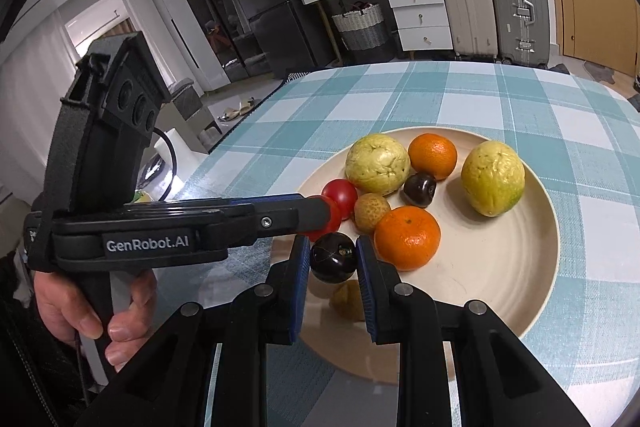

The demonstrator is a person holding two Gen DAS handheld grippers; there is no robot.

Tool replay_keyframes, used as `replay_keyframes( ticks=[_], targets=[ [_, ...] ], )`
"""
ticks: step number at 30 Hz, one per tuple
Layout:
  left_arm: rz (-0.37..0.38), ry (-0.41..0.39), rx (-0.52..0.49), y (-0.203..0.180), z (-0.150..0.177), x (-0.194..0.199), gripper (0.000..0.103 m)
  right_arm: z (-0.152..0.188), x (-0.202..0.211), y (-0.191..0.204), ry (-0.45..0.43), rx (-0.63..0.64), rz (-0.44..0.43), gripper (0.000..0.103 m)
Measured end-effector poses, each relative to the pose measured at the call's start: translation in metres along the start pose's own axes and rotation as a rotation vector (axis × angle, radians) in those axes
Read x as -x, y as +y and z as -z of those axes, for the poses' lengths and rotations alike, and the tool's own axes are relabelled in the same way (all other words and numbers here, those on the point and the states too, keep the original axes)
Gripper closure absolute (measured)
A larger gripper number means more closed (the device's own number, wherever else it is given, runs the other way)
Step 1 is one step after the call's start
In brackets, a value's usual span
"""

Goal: Organize fruits
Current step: 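Lower the tomato and plum onto the plate and open both tools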

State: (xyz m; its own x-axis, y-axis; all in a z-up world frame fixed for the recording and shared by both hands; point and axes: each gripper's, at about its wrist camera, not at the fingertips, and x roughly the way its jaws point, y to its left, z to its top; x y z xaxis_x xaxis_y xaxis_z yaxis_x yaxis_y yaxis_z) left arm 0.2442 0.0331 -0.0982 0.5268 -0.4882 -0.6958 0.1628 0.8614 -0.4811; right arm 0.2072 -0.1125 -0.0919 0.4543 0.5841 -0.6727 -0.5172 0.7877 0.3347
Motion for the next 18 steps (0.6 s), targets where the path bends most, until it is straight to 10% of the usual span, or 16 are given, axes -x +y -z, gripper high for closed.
replay_keyframes(
  ticks=[8,10,18],
  targets=[
    [0.031,-0.021,0.002,-0.001,-0.006,0.006,0.077,-0.001,-0.001,0.006,-0.025,0.044,0.021,0.071],
    [0.026,-0.032,-0.003,-0.002,-0.008,0.01,0.077,0.0,0.005,0.005,-0.038,0.035,0.008,0.052],
    [-0.015,-0.061,-0.009,-0.005,-0.003,0.027,0.076,0.007,0.043,-0.012,-0.15,-0.027,0.047,0.032]
  ],
)
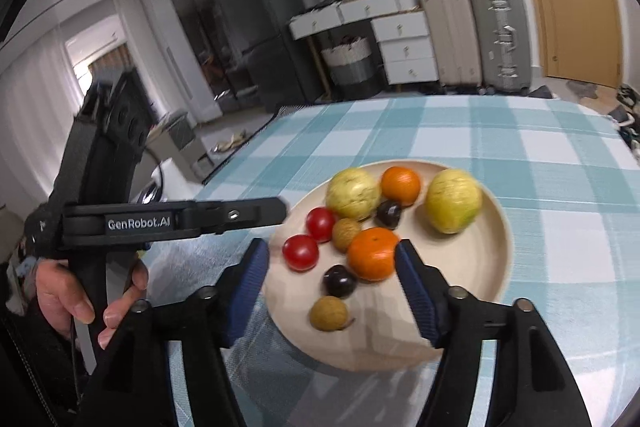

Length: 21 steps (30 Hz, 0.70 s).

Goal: Organize fruits

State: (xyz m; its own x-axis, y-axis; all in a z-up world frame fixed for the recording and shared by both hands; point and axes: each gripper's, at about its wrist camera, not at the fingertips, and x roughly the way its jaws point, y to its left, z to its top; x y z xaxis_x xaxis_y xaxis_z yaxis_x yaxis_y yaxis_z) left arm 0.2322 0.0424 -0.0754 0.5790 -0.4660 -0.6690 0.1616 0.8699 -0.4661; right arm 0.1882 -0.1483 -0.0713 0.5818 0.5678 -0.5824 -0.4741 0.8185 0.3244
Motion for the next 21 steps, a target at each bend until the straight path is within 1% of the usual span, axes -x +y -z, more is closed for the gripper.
replay_keyframes(
  ticks=[3,5,7,10,12,14,16,18,20,21],
  targets=[
    [-0.021,-0.018,-0.008,-0.003,0.004,0.008,0.076,0.0,0.016,-0.007,-0.047,-0.024,0.02,0.027],
    [-0.037,-0.027,-0.015,-0.006,0.007,0.014,0.074,0.0,0.026,-0.011,-0.075,-0.041,0.028,0.022],
    [-0.052,-0.04,-0.029,-0.011,0.01,0.02,0.071,-0.001,0.035,-0.014,-0.103,-0.054,0.035,0.021],
    [-0.105,-0.06,-0.066,-0.023,0.016,0.029,0.069,-0.001,0.047,-0.013,-0.133,-0.059,0.045,0.02],
    [-0.132,-0.078,-0.094,-0.033,0.021,0.036,0.063,-0.001,0.055,-0.011,-0.152,-0.053,0.046,0.019],
    [-0.145,-0.087,-0.101,-0.039,0.025,0.041,0.05,0.0,0.061,-0.007,-0.165,-0.045,0.048,0.016],
    [-0.169,-0.105,-0.112,-0.046,0.029,0.048,0.045,0.0,0.068,-0.004,-0.18,-0.034,0.052,0.016],
    [-0.192,-0.124,-0.12,-0.053,0.034,0.054,0.041,0.0,0.075,0.002,-0.198,-0.022,0.054,0.012],
    [-0.207,-0.138,-0.128,-0.059,0.037,0.06,0.032,0.001,0.082,0.006,-0.215,-0.015,0.058,0.01],
    [-0.221,-0.147,-0.132,-0.062,0.039,0.064,0.03,0.001,0.087,0.009,-0.227,-0.011,0.057,0.01]
  ],
)
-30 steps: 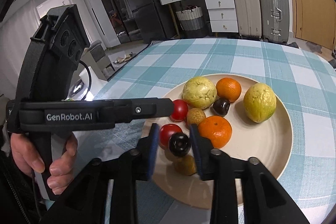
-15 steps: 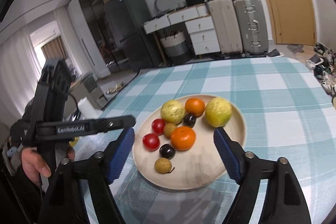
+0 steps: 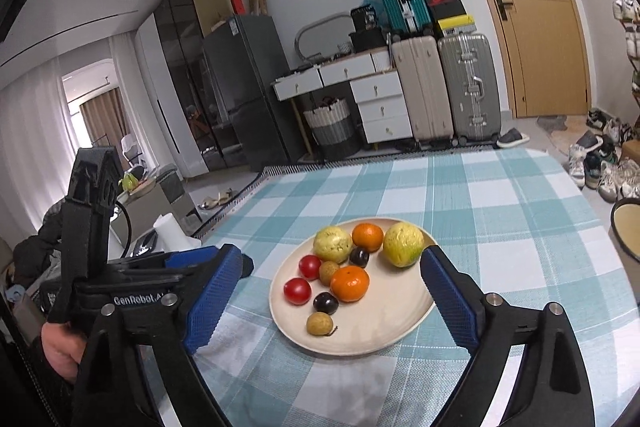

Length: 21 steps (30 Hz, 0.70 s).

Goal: Organize fruits

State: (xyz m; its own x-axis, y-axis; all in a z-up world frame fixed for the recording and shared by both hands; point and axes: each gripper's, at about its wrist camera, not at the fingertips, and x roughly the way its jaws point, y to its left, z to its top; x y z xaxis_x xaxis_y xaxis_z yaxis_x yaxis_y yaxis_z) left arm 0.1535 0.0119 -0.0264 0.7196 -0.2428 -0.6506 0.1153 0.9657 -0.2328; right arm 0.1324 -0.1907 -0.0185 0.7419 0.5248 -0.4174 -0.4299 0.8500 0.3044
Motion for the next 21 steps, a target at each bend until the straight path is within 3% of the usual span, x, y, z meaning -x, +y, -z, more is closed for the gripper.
replay_keyframes(
  ticks=[2,15,21],
  targets=[
    [-0.04,-0.025,-0.016,-0.005,0.002,0.008,0.022,-0.001,0.007,0.003,-0.013,0.004,0.0,0.008],
    [-0.132,-0.11,-0.028,-0.01,0.015,0.052,0.018,0.004,0.045,0.025,-0.086,0.042,0.003,0.003],
    [-0.167,-0.167,-0.021,-0.008,0.029,0.069,0.003,0.01,0.059,0.029,-0.123,0.047,0.009,0.002]
  ],
)
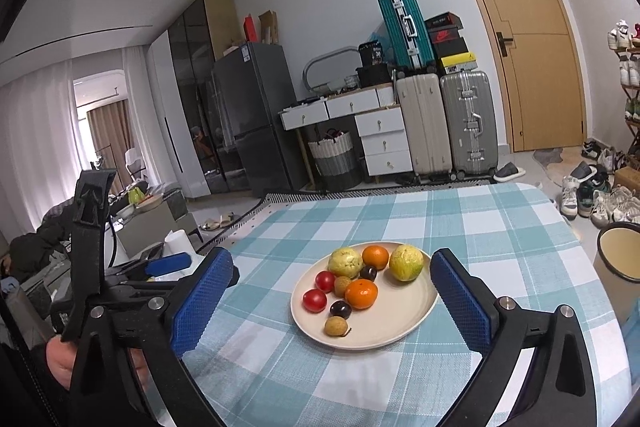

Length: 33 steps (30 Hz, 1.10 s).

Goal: Organize fruits

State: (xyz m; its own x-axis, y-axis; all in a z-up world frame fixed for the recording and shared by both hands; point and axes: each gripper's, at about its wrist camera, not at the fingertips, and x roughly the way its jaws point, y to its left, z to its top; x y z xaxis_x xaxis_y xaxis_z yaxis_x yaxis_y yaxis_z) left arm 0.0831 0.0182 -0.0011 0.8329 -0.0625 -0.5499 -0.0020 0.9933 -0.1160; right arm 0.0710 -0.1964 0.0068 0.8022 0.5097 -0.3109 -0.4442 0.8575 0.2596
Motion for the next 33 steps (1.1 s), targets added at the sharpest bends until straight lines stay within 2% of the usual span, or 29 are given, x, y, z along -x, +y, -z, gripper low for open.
replay_keyframes(
  ticks=[12,22,28,33],
  targets=[
    [-0.056,-0.094,0.006,0.005,0.026,0.015,0.001,0.018,0.011,0.014,-0.039,0.091,0.035,0.0],
    [-0.099,-0.138,0.012,0.018,0.037,0.01,0.001,0.036,0.01,0.012,-0.047,0.135,0.065,0.0],
    [-0.101,-0.124,0.008,0.025,0.048,-0.003,0.001,0.045,0.005,0.01,-0.058,0.186,0.109,0.0],
    [-0.109,-0.175,-0.003,0.026,0.056,-0.004,0.001,0.053,0.002,0.004,-0.059,0.198,0.135,0.0]
  ],
)
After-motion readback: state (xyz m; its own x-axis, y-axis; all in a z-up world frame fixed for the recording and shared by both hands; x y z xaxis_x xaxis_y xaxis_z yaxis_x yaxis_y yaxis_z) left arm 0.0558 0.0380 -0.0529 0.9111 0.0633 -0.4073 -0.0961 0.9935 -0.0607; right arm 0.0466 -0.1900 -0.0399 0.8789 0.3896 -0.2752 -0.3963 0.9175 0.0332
